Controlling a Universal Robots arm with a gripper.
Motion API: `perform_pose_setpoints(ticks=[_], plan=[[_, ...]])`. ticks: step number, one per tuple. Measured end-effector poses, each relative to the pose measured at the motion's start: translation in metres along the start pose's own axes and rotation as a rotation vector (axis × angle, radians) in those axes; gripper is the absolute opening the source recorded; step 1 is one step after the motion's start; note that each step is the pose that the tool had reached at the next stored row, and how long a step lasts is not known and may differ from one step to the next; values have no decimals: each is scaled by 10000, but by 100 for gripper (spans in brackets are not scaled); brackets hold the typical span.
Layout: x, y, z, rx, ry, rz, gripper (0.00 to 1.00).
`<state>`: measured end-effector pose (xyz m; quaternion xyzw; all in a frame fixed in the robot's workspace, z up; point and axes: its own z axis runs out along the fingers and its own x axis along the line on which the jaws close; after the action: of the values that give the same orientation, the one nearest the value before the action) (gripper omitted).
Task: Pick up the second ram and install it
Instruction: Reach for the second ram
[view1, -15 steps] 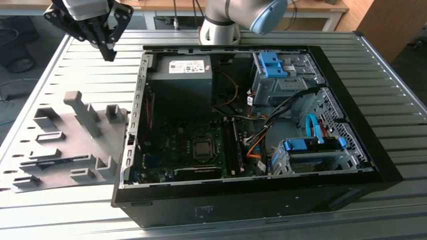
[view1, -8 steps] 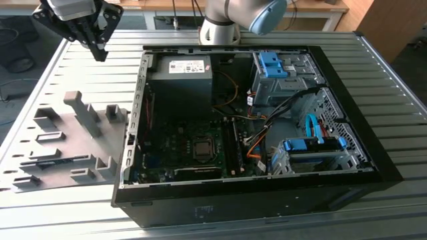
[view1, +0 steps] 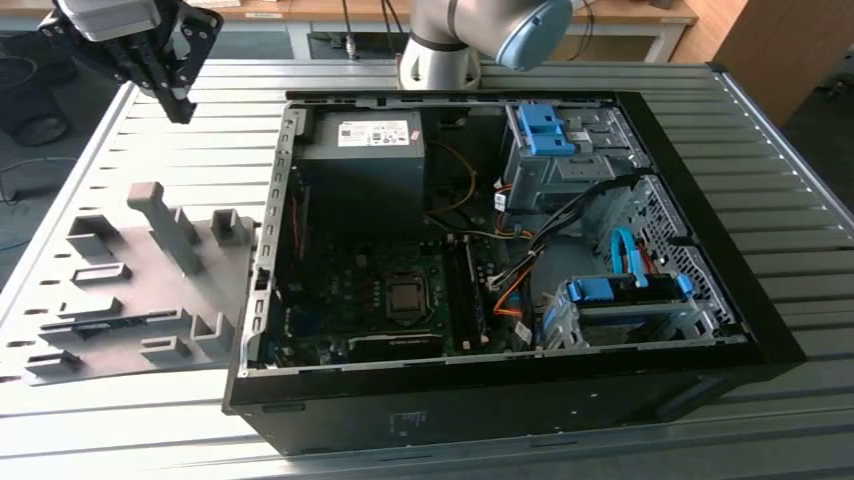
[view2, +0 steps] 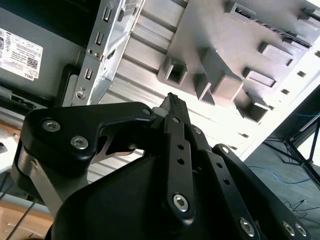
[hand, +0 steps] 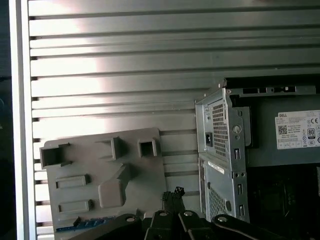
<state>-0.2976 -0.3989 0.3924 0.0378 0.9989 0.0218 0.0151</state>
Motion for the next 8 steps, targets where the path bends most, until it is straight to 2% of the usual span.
perform_pose_setpoints(ticks=[8], plan=[[193, -14, -5, 0, 0, 0, 11]])
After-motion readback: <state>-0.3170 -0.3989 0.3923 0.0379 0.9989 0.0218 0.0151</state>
